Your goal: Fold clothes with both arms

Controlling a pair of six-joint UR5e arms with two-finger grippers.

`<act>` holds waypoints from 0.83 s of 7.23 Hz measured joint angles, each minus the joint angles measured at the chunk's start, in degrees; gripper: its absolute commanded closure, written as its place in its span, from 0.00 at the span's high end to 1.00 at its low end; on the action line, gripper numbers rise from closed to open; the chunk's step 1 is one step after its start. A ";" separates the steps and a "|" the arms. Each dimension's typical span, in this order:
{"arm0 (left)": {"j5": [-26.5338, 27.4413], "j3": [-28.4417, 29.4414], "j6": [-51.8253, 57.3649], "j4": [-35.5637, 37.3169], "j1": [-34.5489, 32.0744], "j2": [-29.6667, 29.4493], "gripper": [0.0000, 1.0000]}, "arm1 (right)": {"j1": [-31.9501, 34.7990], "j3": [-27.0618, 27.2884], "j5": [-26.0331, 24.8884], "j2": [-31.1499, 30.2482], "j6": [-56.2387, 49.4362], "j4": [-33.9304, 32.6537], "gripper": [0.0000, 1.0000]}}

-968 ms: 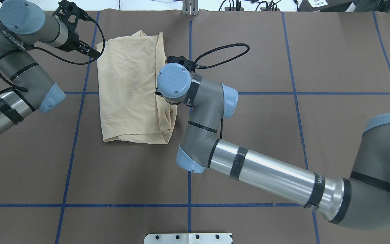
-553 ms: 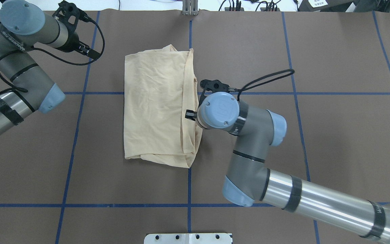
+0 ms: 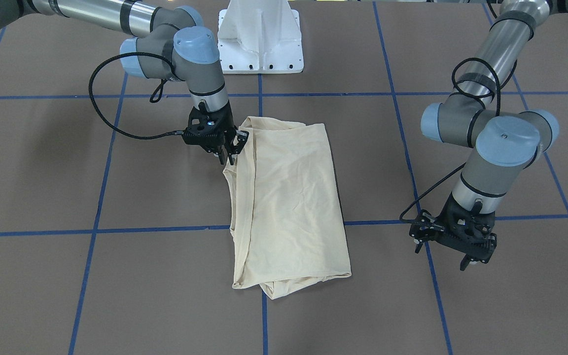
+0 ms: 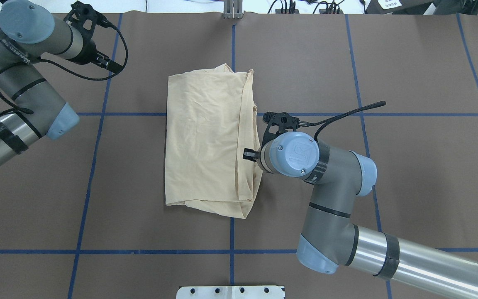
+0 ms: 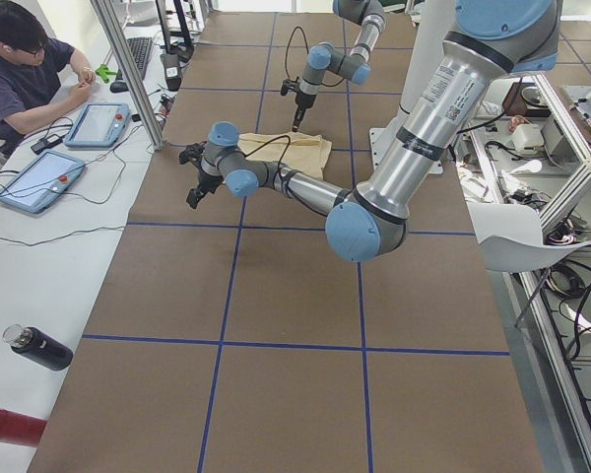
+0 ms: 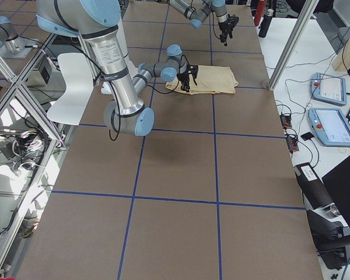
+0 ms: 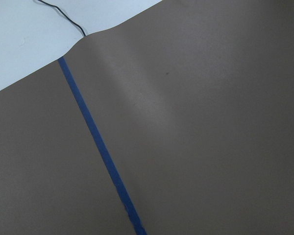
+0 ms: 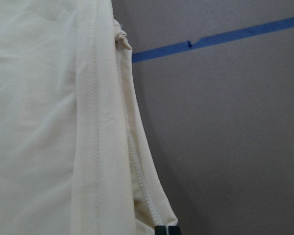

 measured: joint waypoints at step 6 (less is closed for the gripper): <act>0.00 0.14 0.05 0.00 0.32 0.01 1.00 | -4.09 -5.65 0.46 11.71 -4.92 -19.66 0.30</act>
